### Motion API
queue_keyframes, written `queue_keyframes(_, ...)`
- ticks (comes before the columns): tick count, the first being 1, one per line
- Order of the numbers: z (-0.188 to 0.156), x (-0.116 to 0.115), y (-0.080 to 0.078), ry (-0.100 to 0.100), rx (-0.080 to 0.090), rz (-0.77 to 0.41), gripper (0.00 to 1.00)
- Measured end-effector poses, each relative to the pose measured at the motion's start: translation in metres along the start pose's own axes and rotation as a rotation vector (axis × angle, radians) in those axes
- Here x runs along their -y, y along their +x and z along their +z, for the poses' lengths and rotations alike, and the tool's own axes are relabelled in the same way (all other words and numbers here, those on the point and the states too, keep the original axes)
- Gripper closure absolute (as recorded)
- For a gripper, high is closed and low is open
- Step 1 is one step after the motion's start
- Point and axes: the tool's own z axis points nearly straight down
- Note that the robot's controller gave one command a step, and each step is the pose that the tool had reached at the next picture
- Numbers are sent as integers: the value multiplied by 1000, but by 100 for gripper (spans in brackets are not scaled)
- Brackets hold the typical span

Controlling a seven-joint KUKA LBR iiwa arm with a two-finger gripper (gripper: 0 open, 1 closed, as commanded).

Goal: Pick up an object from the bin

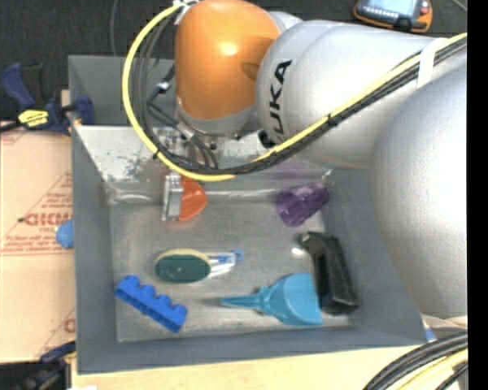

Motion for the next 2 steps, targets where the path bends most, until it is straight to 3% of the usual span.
queue_keyframes(1, 0, 0, 0, 0, 0, 0, 0)
queue_keyframes(2, 52, 60, 50, 2, -2, -212, 0)
